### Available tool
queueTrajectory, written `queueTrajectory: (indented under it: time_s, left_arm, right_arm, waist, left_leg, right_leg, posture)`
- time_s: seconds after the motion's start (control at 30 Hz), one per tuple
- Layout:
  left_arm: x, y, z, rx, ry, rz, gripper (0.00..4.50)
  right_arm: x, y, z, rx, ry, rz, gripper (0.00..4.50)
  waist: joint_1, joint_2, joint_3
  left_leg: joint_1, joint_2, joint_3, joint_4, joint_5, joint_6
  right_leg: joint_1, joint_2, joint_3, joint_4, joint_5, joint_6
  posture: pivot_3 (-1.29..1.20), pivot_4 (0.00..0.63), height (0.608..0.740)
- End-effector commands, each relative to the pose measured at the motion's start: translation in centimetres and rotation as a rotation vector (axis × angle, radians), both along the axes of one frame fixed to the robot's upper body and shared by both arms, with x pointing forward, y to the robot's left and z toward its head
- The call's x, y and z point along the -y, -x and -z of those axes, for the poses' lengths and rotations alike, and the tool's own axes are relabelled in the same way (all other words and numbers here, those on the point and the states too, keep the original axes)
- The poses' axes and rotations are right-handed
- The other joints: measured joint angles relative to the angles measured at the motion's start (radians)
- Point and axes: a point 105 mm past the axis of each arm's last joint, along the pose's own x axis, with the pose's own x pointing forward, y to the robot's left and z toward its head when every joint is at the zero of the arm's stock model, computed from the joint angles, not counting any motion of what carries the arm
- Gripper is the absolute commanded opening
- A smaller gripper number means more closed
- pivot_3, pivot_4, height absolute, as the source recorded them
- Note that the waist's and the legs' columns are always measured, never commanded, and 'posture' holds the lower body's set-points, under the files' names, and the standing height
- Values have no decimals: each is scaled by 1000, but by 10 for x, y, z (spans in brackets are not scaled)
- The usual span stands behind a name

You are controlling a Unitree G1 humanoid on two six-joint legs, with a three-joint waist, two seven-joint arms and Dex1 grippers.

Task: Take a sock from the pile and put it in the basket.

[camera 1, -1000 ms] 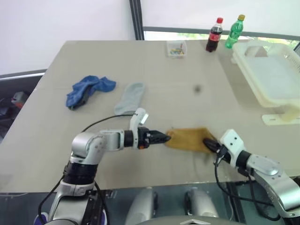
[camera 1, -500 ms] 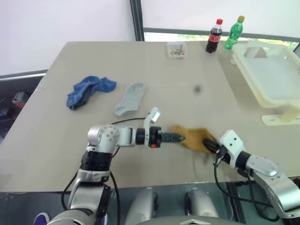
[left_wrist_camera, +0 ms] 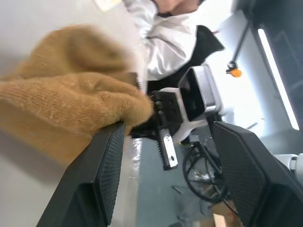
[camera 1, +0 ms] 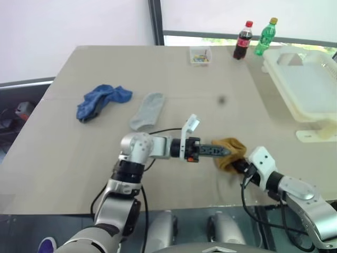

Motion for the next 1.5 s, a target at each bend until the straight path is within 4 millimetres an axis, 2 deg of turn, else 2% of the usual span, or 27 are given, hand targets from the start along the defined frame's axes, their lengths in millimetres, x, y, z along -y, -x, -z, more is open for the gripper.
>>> queueTrajectory:
  time_s: [0.03, 0.4, 0.53, 0.77, 0.8, 0.83, 0.9, 0.93, 1.03, 1.1, 1.13, 1.2, 1.3, 1.37, 1.43, 1.5]
  left_arm:
    - [13, 1, -5, 43, 31, 58, 3170]
    - [51, -1, 0, 4, 78, 116, 3170]
    - [62, 2, 39, -20, -96, 131, 3170]
    - [63, -3, 69, -81, -210, 100, 3170]
    - [63, -2, 71, -82, -210, 103, 3170]
    - [62, -2, 70, -83, -197, 104, 3170]
    - [57, 0, 50, -78, -86, 135, 3170]
    - [52, 1, 41, -67, -41, 152, 3170]
    - [30, 5, 19, -13, 41, 185, 3170]
    - [15, 10, 12, 45, 47, 205, 3170]
    - [7, 13, 10, 69, 50, 211, 3170]
    - [-5, 17, 3, 98, 59, 214, 3170]
    - [-24, 24, -5, 181, 43, 210, 3170]
    - [-32, 28, -7, 231, 28, 203, 3170]
    - [-34, 31, -7, 257, 19, 197, 3170]
    - [-43, 32, -7, 334, 1, 162, 3170]
  right_arm:
    - [0, 6, -1, -7, -1, 11, 135]
    - [-5, 15, -10, 36, 20, -5, 135]
    - [-10, 23, -18, 92, 91, -71, 135]
    - [-8, 47, -38, 121, 118, -126, 135]
    - [-5, 51, -42, 110, 96, -107, 499]
    - [-2, 54, -46, 108, 81, -81, 653]
    - [7, 59, -52, 101, 49, -25, 1446]
    - [10, 60, -55, 99, 33, -1, 1674]
    - [21, 57, -66, 118, -31, 104, 2987]
    - [25, 50, -72, 124, -71, 155, 3990]
    - [28, 44, -74, 126, -83, 179, 4331]
    - [27, 32, -78, 136, -92, 189, 4432]
    - [20, 4, -73, 89, -123, 224, 4432]
    - [18, -12, -67, 51, -129, 266, 4432]
    - [19, -20, -61, 11, -133, 301, 4432]
    - [24, -28, -41, -86, -119, 367, 4432]
  waist:
    - [1, 0, 0]
    - [2, 0, 1]
    - [2, 0, 1]
    - [14, -1, 1]
    - [16, -1, 1]
    - [20, -1, 1]
    - [21, -1, 1]
    - [15, -2, 1]
    - [-3, -1, 2]
    - [-11, 1, 3]
    - [-12, 2, 3]
    - [-9, 3, 4]
    - [-9, 4, 5]
    - [-5, 5, 5]
    - [6, 6, 6]
    - [14, 7, 5]
  left_leg:
    - [0, 0, 0, 0, 0, 0]
    - [-1, 0, 0, 0, -2, 3]
    - [-1, -2, 0, 0, -2, 4]
    - [-1, -2, -1, 1, -2, 4]
    - [-1, -1, -2, 1, -2, 4]
    - [-1, -1, -2, 1, -2, 4]
    - [-2, -2, -3, 2, -2, 4]
    - [-1, -2, -3, 2, -2, 4]
    - [-1, 1, -1, 0, -3, 4]
    - [-1, 2, -2, 0, -2, 4]
    - [-1, 3, -2, 0, -2, 4]
    - [0, 3, -2, 0, -2, 4]
    - [-1, 1, -2, 0, -2, 4]
    - [-2, 1, -2, 0, -2, 4]
    - [-3, 1, -3, -2, -2, 4]
    - [-10, 0, -3, -2, 0, 0]
  right_leg:
    - [0, 0, 0, 0, 0, 0]
    - [0, 0, -1, -1, 0, 0]
    - [0, 0, -1, -2, 0, 0]
    - [1, 1, -2, -2, -1, 2]
    - [1, 0, -2, -2, -1, 2]
    - [1, 0, -2, -2, -1, 2]
    - [1, -1, -3, -2, -1, 2]
    - [1, -1, -3, -2, -1, 2]
    - [0, 0, -1, -1, -1, 2]
    - [0, 1, -1, 0, -1, 1]
    - [0, 1, 0, 0, -1, 1]
    - [0, 0, 2, 0, -1, 1]
    - [0, -2, 3, 0, -1, 1]
    - [-1, -2, 3, -1, -1, 1]
    - [-3, -3, 2, -2, -1, 0]
    - [-9, -2, 2, -2, -1, 0]
  posture:
    - [0, 150, 740]
    - [0, 150, 740]
    - [0, 150, 740]
    - [0, 150, 740]
    - [0, 150, 740]
    - [0, 150, 740]
    - [0, 150, 740]
    - [0, 150, 740]
    - [0, 150, 740]
    - [0, 150, 740]
    - [0, 150, 740]
    - [0, 150, 740]
    - [0, 150, 740]
    - [0, 150, 740]
    - [0, 150, 740]
    - [0, 150, 740]
